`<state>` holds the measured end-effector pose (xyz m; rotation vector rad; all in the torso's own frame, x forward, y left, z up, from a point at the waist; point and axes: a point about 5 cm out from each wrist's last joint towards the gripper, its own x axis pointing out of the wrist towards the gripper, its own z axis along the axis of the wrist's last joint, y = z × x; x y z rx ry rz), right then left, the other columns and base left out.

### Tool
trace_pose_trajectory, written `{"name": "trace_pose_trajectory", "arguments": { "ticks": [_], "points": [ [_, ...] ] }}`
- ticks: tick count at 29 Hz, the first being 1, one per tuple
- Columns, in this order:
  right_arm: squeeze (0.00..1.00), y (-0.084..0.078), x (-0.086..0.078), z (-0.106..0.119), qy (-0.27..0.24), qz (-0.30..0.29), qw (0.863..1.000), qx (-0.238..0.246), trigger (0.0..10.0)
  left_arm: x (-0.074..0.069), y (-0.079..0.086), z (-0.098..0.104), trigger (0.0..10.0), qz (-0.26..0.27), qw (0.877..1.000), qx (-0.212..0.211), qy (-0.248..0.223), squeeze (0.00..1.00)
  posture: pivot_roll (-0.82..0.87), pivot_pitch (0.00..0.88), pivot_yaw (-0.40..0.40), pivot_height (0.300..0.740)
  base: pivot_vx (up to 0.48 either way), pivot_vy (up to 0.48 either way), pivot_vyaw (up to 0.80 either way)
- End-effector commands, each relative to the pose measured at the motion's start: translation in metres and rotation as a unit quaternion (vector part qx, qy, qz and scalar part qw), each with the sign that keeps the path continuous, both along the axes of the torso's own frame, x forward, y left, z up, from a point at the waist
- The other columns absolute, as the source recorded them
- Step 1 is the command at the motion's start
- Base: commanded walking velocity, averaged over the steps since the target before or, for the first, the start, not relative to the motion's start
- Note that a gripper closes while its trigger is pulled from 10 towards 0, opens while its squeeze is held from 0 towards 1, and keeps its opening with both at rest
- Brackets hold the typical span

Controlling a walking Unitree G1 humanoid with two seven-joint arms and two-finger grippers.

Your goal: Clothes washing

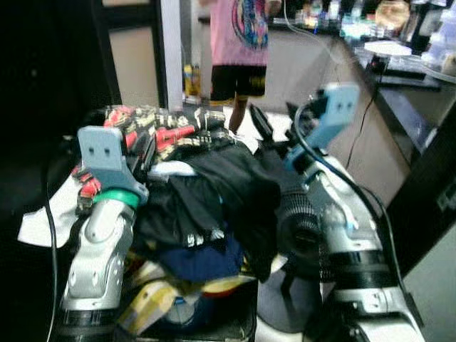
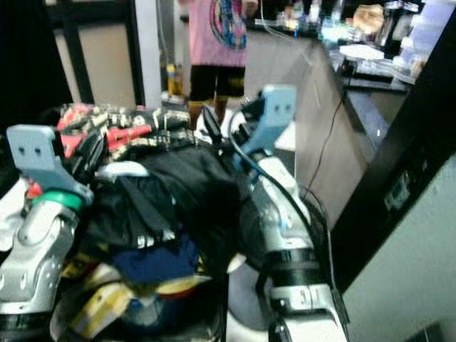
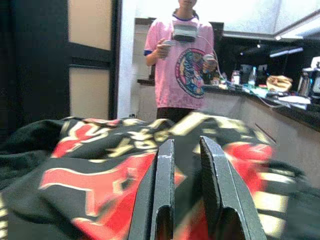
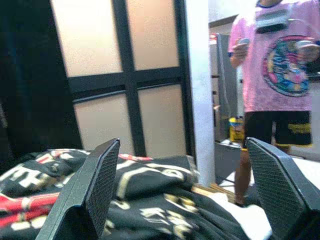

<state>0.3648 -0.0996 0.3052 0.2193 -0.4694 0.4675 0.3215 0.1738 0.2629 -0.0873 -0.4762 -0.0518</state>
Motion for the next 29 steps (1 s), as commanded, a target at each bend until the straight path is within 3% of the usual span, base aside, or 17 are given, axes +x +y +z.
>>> {"name": "trace_pose_trajectory", "arguments": {
  "ticks": [1, 29],
  "points": [
    [0.0, 0.006, -0.0007, 0.0039, -0.005, 0.006, 1.0, -0.003, 10.0, 0.0016, 0.0047, -0.0072, 10.0, 0.006, 1.0, -0.007, 0.018, 0.0, -0.01, 0.0, -0.029, 0.74, 0.0, 0.0, 0.0],
    [0.0, 0.0039, 0.005, 0.0126, -0.009, -0.002, 1.0, 0.008, 10.0, 0.0014, 0.0072, -0.0045, 10.0, 0.003, 1.0, -0.019, 0.013, 0.0, -0.01, 0.0, -0.043, 0.74, 0.0, 0.0, 0.0]
  ]
}}
